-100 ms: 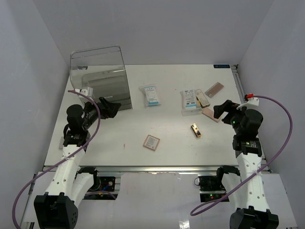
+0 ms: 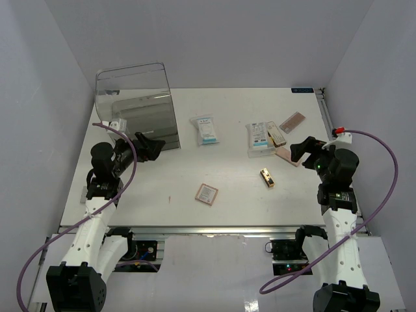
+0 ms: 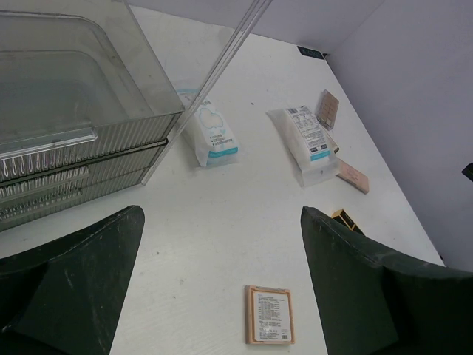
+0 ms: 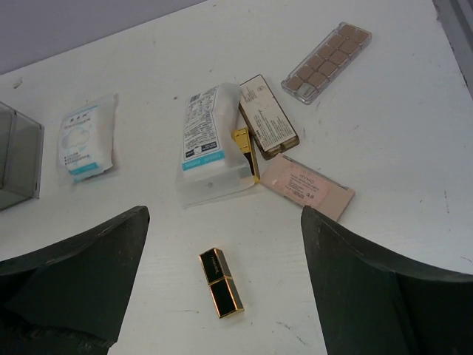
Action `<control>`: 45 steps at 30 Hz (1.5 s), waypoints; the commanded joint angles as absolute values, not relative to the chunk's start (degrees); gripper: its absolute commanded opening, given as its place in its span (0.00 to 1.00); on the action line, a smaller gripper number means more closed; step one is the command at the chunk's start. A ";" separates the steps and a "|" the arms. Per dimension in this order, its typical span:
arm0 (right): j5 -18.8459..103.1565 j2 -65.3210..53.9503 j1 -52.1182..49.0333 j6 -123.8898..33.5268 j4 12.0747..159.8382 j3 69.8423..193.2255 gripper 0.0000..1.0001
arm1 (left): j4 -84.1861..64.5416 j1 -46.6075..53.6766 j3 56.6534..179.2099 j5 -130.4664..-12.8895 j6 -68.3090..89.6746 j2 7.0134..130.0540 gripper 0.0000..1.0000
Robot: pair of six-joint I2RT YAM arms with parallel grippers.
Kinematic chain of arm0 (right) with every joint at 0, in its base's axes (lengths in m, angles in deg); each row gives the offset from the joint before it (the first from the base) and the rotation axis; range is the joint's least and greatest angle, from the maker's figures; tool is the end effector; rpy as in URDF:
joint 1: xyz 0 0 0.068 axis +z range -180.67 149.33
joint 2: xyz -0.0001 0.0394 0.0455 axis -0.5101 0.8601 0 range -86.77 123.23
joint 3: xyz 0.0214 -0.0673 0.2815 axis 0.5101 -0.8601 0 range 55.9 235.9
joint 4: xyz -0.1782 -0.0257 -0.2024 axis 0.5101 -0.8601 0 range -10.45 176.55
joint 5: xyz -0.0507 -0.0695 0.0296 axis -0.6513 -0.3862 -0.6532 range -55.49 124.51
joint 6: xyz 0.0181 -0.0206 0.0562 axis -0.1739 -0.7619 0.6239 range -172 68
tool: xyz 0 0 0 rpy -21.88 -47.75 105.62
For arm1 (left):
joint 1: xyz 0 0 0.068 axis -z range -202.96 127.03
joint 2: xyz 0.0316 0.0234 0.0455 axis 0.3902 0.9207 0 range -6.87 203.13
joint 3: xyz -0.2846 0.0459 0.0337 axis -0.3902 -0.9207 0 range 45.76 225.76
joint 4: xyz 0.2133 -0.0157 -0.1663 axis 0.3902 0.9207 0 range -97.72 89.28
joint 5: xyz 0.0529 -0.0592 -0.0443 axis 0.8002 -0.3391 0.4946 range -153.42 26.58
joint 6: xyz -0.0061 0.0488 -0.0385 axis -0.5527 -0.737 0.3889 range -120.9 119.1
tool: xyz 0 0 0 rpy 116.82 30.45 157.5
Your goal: Organize the makeup
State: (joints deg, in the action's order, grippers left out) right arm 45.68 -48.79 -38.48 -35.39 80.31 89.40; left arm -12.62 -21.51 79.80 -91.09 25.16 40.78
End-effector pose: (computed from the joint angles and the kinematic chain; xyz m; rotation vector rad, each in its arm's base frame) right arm 0.1750 -0.0146 0.3044 0.2324 1.7475 0.2829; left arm 0.2062 -0.0273 0.3026 -0.0112 1.7667 -0.7665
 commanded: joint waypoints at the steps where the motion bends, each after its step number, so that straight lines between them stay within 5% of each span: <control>1: 58.54 -49.14 -38.58 -42.09 85.49 88.74 0.90 | -14.73 -21.65 79.61 -92.67 28.03 41.53 0.98; 7: 79.47 -48.18 -38.49 -58.48 86.68 84.85 0.90 | -16.06 -21.65 78.76 -94.42 33.91 45.14 0.98; 15: 74.66 -46.63 -33.38 -63.51 83.90 84.41 0.90 | -16.74 -21.65 76.61 -90.60 46.04 46.16 0.97; 24: 83.52 -44.45 -28.81 -74.42 78.42 86.04 0.90 | -16.79 -22.40 80.10 -81.22 57.42 50.95 0.89; 35: 89.12 -45.39 -28.82 -77.62 78.38 85.57 0.99 | -20.07 -23.29 76.42 -71.96 65.29 52.10 0.70; 45: 90.83 -45.63 -28.82 -80.10 78.29 85.10 0.87 | -30.70 -25.51 76.90 -72.00 65.52 60.30 0.54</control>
